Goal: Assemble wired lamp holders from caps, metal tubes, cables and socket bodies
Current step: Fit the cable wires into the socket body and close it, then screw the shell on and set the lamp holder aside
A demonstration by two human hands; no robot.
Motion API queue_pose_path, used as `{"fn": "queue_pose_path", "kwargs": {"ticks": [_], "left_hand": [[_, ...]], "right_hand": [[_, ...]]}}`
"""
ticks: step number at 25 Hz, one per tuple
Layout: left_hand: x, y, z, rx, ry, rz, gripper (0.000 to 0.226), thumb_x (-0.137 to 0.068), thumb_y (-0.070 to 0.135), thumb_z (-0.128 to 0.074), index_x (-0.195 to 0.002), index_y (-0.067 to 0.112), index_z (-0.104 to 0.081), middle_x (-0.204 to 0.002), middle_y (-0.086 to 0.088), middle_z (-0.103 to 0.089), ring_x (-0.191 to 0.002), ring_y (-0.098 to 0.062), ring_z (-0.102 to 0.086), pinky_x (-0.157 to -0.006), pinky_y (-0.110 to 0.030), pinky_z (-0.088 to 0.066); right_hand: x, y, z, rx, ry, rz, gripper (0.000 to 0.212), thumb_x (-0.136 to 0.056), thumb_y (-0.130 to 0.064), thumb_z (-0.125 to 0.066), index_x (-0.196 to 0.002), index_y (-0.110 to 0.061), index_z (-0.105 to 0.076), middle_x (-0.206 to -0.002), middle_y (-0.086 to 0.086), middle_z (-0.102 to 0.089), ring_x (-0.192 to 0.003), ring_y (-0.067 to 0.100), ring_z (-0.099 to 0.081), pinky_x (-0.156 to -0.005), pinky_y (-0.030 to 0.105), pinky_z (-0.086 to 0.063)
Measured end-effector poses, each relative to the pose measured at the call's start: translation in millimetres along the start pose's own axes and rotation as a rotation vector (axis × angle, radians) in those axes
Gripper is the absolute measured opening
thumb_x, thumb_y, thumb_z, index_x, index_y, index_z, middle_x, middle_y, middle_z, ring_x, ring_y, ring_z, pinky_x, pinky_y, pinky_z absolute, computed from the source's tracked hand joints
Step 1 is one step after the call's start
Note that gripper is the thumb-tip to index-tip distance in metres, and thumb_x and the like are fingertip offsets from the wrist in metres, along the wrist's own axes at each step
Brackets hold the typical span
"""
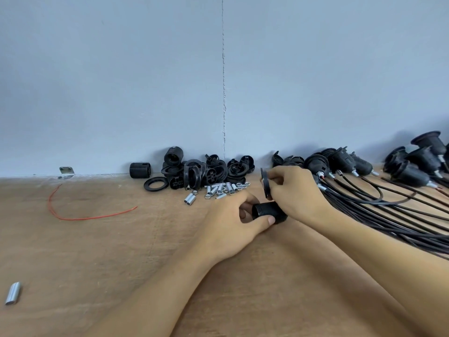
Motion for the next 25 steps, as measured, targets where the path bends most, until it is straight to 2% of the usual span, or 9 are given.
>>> {"fn": "queue_pose_path", "kwargs": {"ticks": [4, 9, 12, 15, 18, 19, 21, 23, 25], "left_hand": [[1.5, 2.9, 1.7, -0.021, -0.004, 0.013, 0.068, -0.066, 0.068, -0.073, -0.128, 0.046, -0.054, -0.098, 0.024, -0.068, -0.093, 0.01, -0.058, -0.07, -0.008, -0.039], [3.1, 5.5, 1.7, 0.018, 0.009, -0.005, 0.093, -0.064, 0.07, -0.074, -0.147, 0.044, -0.041, -0.114, 0.027, -0.062, -0.096, 0.005, -0.061, -0.081, -0.014, -0.044], [4.4, 9.6, 3.8, 0.017, 0.034, -0.06, 0.089, -0.071, 0.068, -0.066, -0.151, 0.054, -0.031, -0.125, 0.032, -0.057, -0.103, 0.006, -0.06, -0.083, -0.012, -0.046], [5.4, 8.6, 5.8, 0.023, 0.035, -0.099, 0.067, -0.087, 0.046, -0.068, -0.147, 0.056, -0.04, -0.118, 0.028, -0.062, -0.106, 0.007, -0.059, -0.086, -0.01, -0.047], [3.4, 5.6, 5.1, 0.053, 0.039, -0.082, 0.056, -0.092, 0.034, -0.072, -0.143, 0.046, -0.05, -0.117, 0.02, -0.067, -0.107, 0.006, -0.061, -0.089, -0.013, -0.049], [3.0, 5.0, 5.0, 0.081, 0.057, -0.07, 0.052, -0.092, 0.031, -0.072, -0.139, 0.043, -0.053, -0.115, 0.02, -0.068, -0.105, 0.006, -0.062, -0.088, -0.014, -0.049], [2.9, 4.8, 6.6, 0.128, 0.106, -0.048, 0.042, -0.092, 0.03, -0.071, -0.126, 0.049, -0.055, -0.11, 0.026, -0.068, -0.101, 0.009, -0.063, -0.085, -0.01, -0.049], [2.4, 5.9, 10.5, 0.178, 0.142, 0.004, 0.034, -0.09, 0.032, -0.07, -0.107, 0.059, -0.058, -0.106, 0.036, -0.067, -0.098, 0.011, -0.064, -0.084, -0.009, -0.049], [0.7, 5.4, 13.7, 0.267, 0.156, 0.086, 0.031, -0.084, 0.035, -0.07, -0.091, 0.065, -0.063, -0.1, 0.039, -0.068, -0.092, 0.011, -0.067, -0.089, -0.02, -0.054]], "right_hand": [[15.4, 6.4, 1.6, -0.086, 0.046, 0.036, 0.036, -0.085, -0.008, -0.058, -0.067, -0.038, -0.06, -0.065, -0.039, -0.062, -0.07, -0.011, -0.06, -0.059, 0.005, -0.042], [19.1, 6.0, -1.7, -0.141, 0.087, 0.079, 0.038, -0.088, -0.006, -0.058, -0.072, -0.039, -0.061, -0.069, -0.036, -0.064, -0.071, -0.009, -0.062, -0.061, 0.006, -0.043], [24.9, 0.9, -2.8, -0.178, 0.054, 0.109, 0.038, -0.09, -0.004, -0.06, -0.076, -0.039, -0.064, -0.068, -0.032, -0.067, -0.073, -0.011, -0.063, -0.064, 0.004, -0.042], [28.9, -1.9, -4.2, -0.169, -0.032, 0.119, 0.027, -0.094, -0.01, -0.062, -0.092, -0.034, -0.073, -0.083, -0.023, -0.072, -0.078, -0.009, -0.064, -0.07, 0.006, -0.042], [33.5, -1.6, -3.2, -0.149, -0.041, 0.131, 0.023, -0.096, -0.015, -0.061, -0.101, -0.032, -0.076, -0.086, -0.021, -0.073, -0.08, -0.009, -0.064, -0.074, 0.01, -0.046], [34.8, -1.7, -3.8, -0.137, -0.033, 0.129, 0.022, -0.098, -0.018, -0.059, -0.106, -0.03, -0.075, -0.088, -0.016, -0.075, -0.083, -0.004, -0.066, -0.079, 0.017, -0.05], [34.9, -1.7, -1.5, -0.113, -0.055, 0.123, 0.021, -0.1, -0.029, -0.057, -0.114, -0.028, -0.072, -0.091, -0.009, -0.075, -0.087, 0.005, -0.069, -0.086, 0.031, -0.054], [27.4, 1.5, 9.4, -0.059, -0.247, 0.1, 0.034, -0.096, -0.052, -0.054, -0.122, -0.034, -0.065, -0.102, -0.012, -0.072, -0.096, 0.003, -0.067, -0.093, 0.032, -0.052], [19.6, 8.5, 27.2, 0.027, -0.554, 0.051, 0.061, -0.079, -0.075, -0.057, -0.131, -0.043, -0.056, -0.12, -0.022, -0.065, -0.111, -0.008, -0.06, -0.102, 0.024, -0.046]]}}
Point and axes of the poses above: each hand's wrist, its own x-axis away from the middle knuckle, its own z-axis out of the back of the hand, y = z × x, the point moved 2 cm from there along -x, towards the middle knuckle
